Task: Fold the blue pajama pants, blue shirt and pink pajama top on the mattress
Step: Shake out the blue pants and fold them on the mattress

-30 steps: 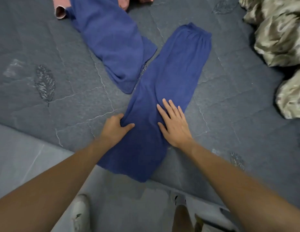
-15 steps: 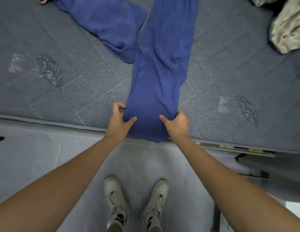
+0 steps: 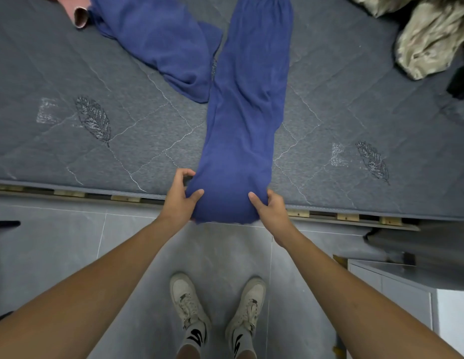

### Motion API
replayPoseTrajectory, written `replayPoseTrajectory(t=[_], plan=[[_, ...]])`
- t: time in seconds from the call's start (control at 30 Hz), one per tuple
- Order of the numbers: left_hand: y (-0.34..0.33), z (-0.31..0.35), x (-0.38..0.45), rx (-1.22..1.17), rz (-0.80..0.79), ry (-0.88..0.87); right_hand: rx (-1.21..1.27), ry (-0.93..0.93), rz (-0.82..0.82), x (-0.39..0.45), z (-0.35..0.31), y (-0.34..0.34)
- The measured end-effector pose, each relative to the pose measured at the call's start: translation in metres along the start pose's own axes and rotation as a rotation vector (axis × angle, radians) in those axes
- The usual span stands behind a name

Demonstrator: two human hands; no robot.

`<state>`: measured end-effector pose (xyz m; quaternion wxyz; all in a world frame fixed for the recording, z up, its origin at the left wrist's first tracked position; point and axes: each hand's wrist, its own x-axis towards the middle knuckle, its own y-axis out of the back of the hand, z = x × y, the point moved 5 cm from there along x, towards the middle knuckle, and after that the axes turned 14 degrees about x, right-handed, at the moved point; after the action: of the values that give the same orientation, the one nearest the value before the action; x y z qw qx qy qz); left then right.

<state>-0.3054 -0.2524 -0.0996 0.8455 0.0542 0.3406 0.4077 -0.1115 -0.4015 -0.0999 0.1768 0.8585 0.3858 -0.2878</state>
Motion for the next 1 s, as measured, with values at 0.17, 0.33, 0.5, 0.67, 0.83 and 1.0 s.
replayPoseTrajectory(t=[0.17,0.33,0.5,0.67,0.83,1.0], plan=[[-0.004,0.005,-0.018,-0.058,-0.038,0.009,0.140,-0.114,-0.015,-0.017,0.005,0.014],[-0.010,0.009,-0.030,-0.062,-0.060,-0.006,0.122,-0.204,-0.010,-0.033,0.009,0.024],[-0.017,0.014,-0.034,-0.023,-0.048,0.032,0.180,-0.197,0.014,-0.042,0.000,0.030],[-0.023,0.017,-0.035,-0.028,-0.065,0.078,0.212,-0.185,0.029,-0.045,-0.011,0.031],[-0.021,0.019,-0.039,-0.051,-0.051,0.088,0.237,-0.194,0.054,-0.050,-0.022,0.038],[-0.016,0.045,-0.046,-0.110,-0.023,0.158,0.327,-0.256,0.146,-0.055,-0.039,0.050]])
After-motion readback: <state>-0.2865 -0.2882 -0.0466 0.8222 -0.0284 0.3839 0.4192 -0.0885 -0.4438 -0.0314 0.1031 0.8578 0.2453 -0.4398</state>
